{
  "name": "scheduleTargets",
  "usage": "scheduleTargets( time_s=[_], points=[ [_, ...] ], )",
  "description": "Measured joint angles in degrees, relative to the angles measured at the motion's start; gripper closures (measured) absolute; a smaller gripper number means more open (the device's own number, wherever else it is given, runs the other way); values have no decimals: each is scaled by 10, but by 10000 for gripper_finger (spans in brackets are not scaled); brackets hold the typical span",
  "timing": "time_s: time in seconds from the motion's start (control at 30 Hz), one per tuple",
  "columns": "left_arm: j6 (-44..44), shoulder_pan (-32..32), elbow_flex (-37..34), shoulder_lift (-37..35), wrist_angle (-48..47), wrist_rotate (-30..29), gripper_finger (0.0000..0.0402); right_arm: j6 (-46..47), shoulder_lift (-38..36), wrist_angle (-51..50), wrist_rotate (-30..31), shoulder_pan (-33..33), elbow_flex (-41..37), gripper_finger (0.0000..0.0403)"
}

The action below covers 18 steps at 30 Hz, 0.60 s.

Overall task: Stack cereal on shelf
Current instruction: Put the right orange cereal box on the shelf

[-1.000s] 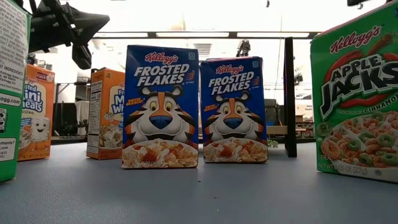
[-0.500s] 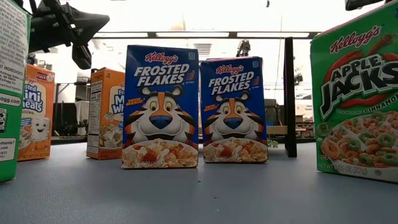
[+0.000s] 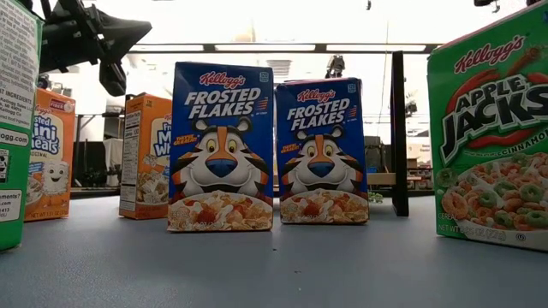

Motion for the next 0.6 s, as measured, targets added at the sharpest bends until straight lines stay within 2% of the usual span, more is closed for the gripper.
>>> scheduleTargets(
  time_s=[0.3,0.6],
  points=[
    [0,0,0,0,0,0,402,9,-22,-115,3,0,95,280],
    [0,0,0,-2,8,0,402,15,-41,-238,53,0,231,288]
  ],
)
